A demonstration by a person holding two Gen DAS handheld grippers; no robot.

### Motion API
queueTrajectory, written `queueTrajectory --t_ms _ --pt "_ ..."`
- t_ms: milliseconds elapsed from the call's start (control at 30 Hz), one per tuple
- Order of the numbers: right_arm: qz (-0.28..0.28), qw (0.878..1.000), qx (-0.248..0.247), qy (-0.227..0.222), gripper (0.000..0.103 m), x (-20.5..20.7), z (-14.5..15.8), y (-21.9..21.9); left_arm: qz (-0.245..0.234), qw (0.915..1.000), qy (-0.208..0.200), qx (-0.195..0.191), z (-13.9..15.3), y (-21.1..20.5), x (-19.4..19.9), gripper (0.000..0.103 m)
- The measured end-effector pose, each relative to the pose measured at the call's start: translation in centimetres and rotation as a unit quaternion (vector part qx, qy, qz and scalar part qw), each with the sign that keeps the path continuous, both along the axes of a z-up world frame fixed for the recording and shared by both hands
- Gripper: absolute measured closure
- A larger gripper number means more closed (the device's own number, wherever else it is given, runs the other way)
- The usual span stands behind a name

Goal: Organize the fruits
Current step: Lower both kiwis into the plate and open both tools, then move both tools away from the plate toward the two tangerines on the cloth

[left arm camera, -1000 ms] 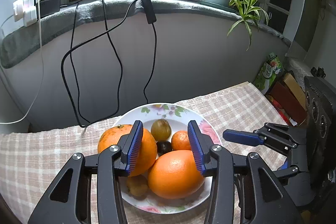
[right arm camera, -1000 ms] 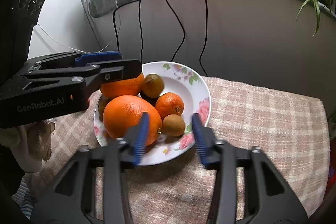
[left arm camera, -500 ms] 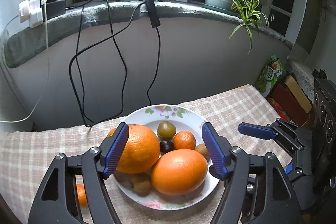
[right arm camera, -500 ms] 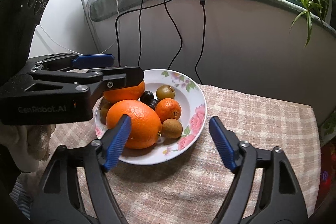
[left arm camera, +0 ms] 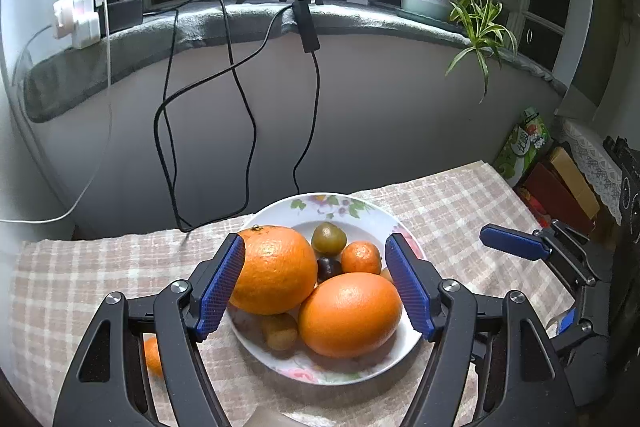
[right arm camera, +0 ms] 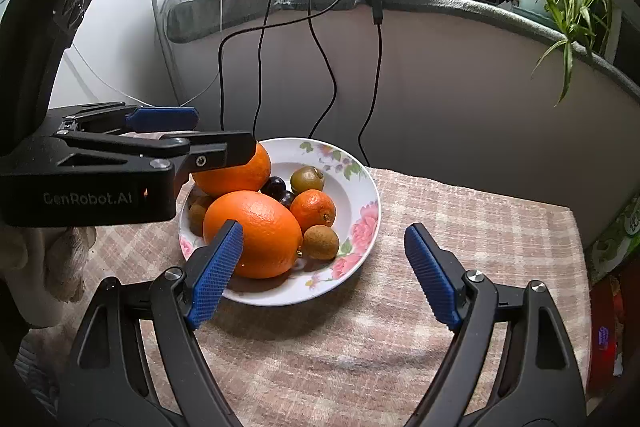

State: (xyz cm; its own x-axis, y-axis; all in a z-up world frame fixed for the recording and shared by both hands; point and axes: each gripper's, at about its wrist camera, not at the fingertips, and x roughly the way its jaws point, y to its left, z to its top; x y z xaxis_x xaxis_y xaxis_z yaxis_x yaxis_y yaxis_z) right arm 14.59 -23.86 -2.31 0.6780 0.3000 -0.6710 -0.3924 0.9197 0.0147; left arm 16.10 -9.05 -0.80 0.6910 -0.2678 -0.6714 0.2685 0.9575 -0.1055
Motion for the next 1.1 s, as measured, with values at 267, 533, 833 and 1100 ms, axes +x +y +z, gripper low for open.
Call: queueTrajectory --t_ms 267,533,833,1100 --pt "-0.002 1.0 -0.004 -0.013 0.018 -1.2 0.9 0.4 0.0 1.0 -0.009 -0.001 0.8 0.2 -1.1 0.03" --pt "-0.006 1.0 -0.007 -0.025 0.018 -2.6 1.9 0.9 0.005 0.9998 -0.018 -0.005 1.4 1.0 -2.5 0.03" --pt "0.003 1.0 -0.004 -0.028 0.018 -3.7 2.6 2.3 0.02 0.9994 -0.029 -0.006 2.0 2.8 -4.2 0.03" --pt "0.027 0.999 0.009 -0.027 0.018 -4.3 2.7 4.3 0.036 0.9988 -0.033 -0.01 2.0 5.1 -5.1 0.03"
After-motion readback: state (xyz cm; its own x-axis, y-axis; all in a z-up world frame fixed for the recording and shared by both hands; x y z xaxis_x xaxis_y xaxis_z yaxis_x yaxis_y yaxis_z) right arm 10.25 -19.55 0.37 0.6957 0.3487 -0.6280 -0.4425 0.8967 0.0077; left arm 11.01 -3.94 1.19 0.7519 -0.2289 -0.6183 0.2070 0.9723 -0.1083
